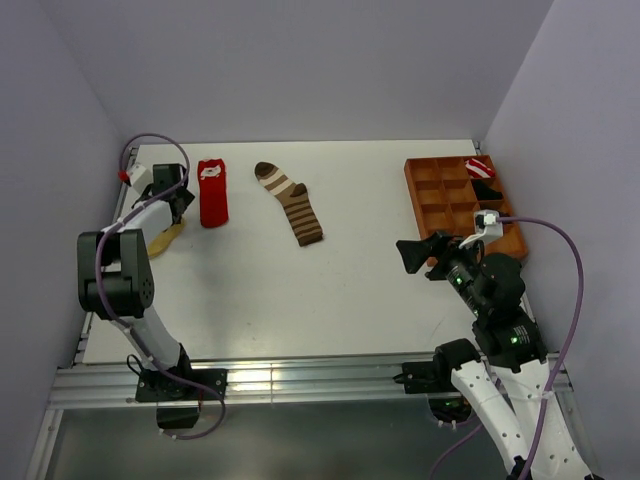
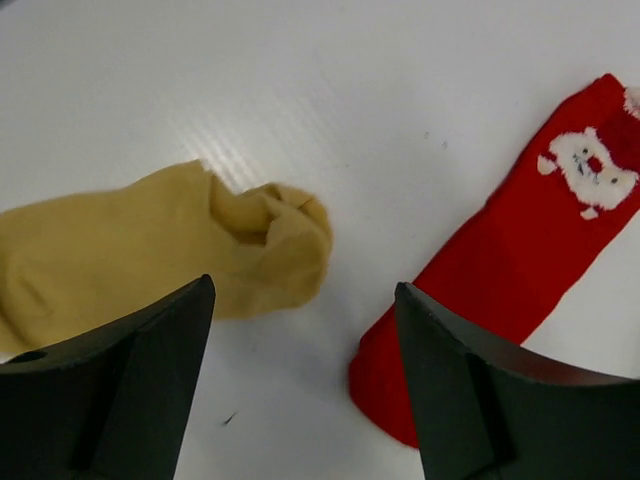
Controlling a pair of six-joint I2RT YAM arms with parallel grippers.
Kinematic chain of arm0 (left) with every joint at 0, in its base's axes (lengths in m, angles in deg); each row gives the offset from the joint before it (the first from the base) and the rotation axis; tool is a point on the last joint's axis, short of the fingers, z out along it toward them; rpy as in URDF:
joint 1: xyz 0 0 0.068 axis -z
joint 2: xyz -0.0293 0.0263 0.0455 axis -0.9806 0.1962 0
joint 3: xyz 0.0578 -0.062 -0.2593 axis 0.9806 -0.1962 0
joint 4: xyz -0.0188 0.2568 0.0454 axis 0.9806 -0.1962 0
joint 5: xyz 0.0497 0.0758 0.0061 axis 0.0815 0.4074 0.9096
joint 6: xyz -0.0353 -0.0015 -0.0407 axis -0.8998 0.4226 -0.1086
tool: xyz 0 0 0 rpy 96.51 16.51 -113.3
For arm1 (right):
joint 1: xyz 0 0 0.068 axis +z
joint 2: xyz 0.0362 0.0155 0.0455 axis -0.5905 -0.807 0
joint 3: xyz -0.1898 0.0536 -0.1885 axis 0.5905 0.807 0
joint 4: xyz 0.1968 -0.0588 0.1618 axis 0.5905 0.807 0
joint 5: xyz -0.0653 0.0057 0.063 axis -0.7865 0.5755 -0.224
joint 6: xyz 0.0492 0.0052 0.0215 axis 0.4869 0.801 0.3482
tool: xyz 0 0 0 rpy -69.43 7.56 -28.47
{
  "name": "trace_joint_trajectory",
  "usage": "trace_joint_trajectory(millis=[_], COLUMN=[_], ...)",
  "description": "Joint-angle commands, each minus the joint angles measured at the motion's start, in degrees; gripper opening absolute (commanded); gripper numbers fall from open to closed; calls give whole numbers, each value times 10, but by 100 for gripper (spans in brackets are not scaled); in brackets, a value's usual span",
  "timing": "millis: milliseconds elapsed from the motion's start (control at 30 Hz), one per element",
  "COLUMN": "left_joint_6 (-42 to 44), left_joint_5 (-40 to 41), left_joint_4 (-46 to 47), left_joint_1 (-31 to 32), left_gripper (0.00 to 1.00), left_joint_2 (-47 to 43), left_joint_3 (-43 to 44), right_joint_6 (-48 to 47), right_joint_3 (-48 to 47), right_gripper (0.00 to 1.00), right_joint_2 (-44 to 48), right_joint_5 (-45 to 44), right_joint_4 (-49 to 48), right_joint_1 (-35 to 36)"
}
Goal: Roll the socks
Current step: Move the sock to the center of the board.
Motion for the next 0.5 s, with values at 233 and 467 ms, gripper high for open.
trace_joint_trajectory(millis=[233,467], left_joint_6=[16,-4], left_joint_5=[-46,-124], left_joint_4=[-20,-130], left_joint_1=[-34,-34], left_gripper=[58,50], left_joint_2=[141,185], left_joint_3=[135,175], right_joint_6=[-3,-4], right_joint_3=[-6,-13], right_gripper=[95,94], right_joint_2=[4,7], right_joint_5=[15,6], right_joint_4=[-13,-9], right_joint_1=[6,6])
